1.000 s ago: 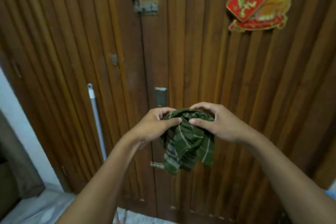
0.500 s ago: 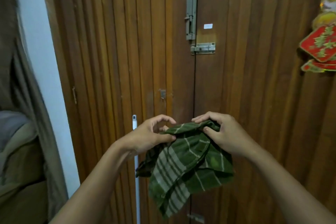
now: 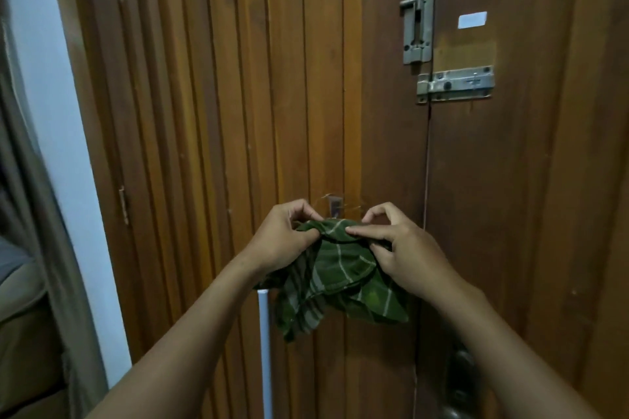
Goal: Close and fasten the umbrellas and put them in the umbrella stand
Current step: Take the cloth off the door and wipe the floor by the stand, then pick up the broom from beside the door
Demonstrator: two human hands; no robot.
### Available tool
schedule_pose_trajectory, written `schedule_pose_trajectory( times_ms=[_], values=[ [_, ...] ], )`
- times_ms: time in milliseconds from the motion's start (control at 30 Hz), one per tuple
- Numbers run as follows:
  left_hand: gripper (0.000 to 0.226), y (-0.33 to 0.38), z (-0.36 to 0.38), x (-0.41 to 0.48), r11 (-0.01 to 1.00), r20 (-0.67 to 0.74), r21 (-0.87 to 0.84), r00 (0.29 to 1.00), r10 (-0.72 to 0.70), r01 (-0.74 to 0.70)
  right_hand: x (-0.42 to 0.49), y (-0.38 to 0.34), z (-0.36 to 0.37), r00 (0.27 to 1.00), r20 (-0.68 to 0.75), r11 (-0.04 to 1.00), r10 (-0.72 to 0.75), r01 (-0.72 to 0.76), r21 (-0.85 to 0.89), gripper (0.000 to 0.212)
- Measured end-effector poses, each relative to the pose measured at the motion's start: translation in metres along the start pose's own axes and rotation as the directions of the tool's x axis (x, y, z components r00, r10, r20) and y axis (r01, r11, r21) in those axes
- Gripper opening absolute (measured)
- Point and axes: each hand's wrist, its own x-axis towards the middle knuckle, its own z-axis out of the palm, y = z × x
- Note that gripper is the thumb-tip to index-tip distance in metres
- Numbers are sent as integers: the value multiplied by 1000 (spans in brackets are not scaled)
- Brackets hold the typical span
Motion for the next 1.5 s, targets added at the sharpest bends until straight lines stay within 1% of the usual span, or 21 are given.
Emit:
schedule_pose_trajectory(
  times_ms=[167, 333, 433, 533, 600, 667, 767, 800, 867, 933, 1000, 1033, 1067, 1133, 1200, 1267, 1300, 1333, 1400, 1467, 1500],
  values=[
    [7, -32, 10, 46, 996, -27, -8, 996, 85, -85, 32, 3, 26, 994, -73, 975, 87, -100, -197, 37],
    [10, -60, 15, 80, 937, -45, 210, 955, 294, -279, 59, -5, 45, 958, -191, 907, 214, -268, -325, 36],
    [11, -78, 23, 79, 912, -43, 221, 931, 363, -345, 53, -11, 58, 935, -242, 854, 260, -339, -395, 35],
    [11, -95, 35, 62, 911, -67, 217, 925, 373, -352, 34, -14, 79, 912, -216, 817, 349, -409, -406, 41],
    [24, -104, 40, 53, 912, -124, 213, 916, 381, -350, 29, -16, 88, 896, -230, 816, 380, -442, -373, 43],
    [34, -110, 42, 45, 902, -138, 220, 904, 405, -370, 30, -19, 89, 881, -270, 808, 389, -467, -359, 41],
    [39, -109, 38, 37, 924, -114, 80, 918, 381, -374, 30, -24, 89, 862, -369, 799, 346, -478, -365, 35],
    [38, -108, 36, 36, 934, -123, 35, 926, 357, -355, 28, -25, 91, 860, -375, 806, 345, -476, -351, 34],
    [35, -107, 31, 37, 958, -116, -31, 953, 280, -286, 26, -26, 95, 864, -296, 832, 407, -484, -271, 38],
    [34, -106, 24, 38, 976, -36, -85, 980, 198, -200, 25, -24, 99, 864, -174, 841, 473, -501, -204, 44],
    [36, -106, 16, 35, 983, 63, -106, 986, 155, -148, 24, -24, 99, 859, -123, 839, 496, -511, -186, 46],
    [34, -107, 12, 31, 984, 90, -104, 984, 156, -147, 23, -25, 100, 855, -127, 837, 504, -519, -173, 47],
    [32, -109, 8, 27, 983, 98, -97, 982, 163, -154, 20, -27, 102, 846, -150, 831, 512, -531, -162, 47],
    [24, -120, 0, 19, 985, 88, -81, 983, 160, -153, 11, -36, 114, 832, -264, 825, 488, -538, -172, 44],
    [15, -140, -8, 6, 988, 55, -78, 989, 136, -131, -5, -48, 136, 824, -401, 827, 400, -513, -230, 38],
    [10, -167, -16, -8, 993, -23, -78, 996, 90, -91, -23, -59, 164, 832, -470, 850, 294, -453, -271, 31],
    [10, -182, -19, -15, 995, -70, -84, 996, 52, -57, -32, -63, 179, 848, -458, 866, 268, -420, -271, 29],
    [10, -196, -22, -22, 996, -106, -92, 994, 10, -20, -39, -65, 195, 871, -404, 884, 279, -398, -247, 27],
    [9, -220, -25, -31, 992, -136, -102, 987, -81, 67, -48, -67, 227, 899, -186, 898, 398, -423, -123, 26],
    [5, -243, -22, -33, 973, -123, -116, 969, -213, 199, -50, -63, 262, 850, 45, 851, 524, -526, 18, 27],
    [13, -253, -19, -34, 955, -110, -108, 951, -289, 278, -49, -61, 279, 806, 136, 804, 577, -589, 81, 30]
  ],
)
